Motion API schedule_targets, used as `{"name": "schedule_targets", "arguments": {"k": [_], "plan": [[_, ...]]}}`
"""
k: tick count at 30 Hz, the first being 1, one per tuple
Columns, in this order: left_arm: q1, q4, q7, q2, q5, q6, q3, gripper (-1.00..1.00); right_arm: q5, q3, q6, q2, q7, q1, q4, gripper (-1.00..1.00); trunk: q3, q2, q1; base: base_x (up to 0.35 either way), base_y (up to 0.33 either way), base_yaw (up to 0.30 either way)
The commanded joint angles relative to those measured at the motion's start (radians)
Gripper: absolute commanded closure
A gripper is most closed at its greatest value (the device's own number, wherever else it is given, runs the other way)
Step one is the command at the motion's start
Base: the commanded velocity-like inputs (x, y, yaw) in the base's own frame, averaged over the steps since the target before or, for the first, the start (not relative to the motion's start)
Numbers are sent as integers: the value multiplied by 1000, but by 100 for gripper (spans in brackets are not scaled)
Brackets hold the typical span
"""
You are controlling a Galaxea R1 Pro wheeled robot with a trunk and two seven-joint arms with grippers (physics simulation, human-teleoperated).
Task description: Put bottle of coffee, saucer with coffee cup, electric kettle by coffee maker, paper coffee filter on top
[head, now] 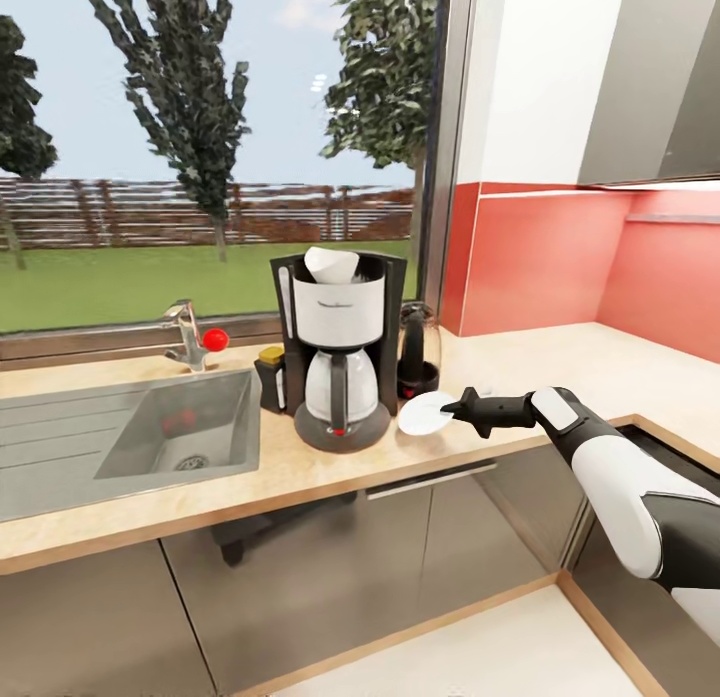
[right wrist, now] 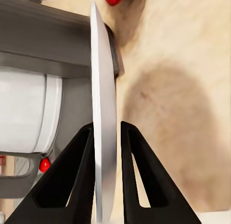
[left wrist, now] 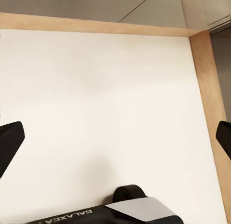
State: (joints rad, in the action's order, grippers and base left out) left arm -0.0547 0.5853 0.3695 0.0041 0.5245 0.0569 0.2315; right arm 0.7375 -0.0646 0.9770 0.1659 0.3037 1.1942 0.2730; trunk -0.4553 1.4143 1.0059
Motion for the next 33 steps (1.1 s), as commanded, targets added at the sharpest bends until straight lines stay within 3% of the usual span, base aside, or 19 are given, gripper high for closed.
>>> {"name": "schedule_targets", "arguments": {"k": [1,33], "plan": [[-1,1,2,0,9,6,2,-100,-7,-7,5,0,6,1,0,100,-3,1,0,0,0,74],[-1,1,2,0,9,6,2,-100,-7,-9,5,0,8,1,-5,100,-21,1,0,0,0,-19]]}}
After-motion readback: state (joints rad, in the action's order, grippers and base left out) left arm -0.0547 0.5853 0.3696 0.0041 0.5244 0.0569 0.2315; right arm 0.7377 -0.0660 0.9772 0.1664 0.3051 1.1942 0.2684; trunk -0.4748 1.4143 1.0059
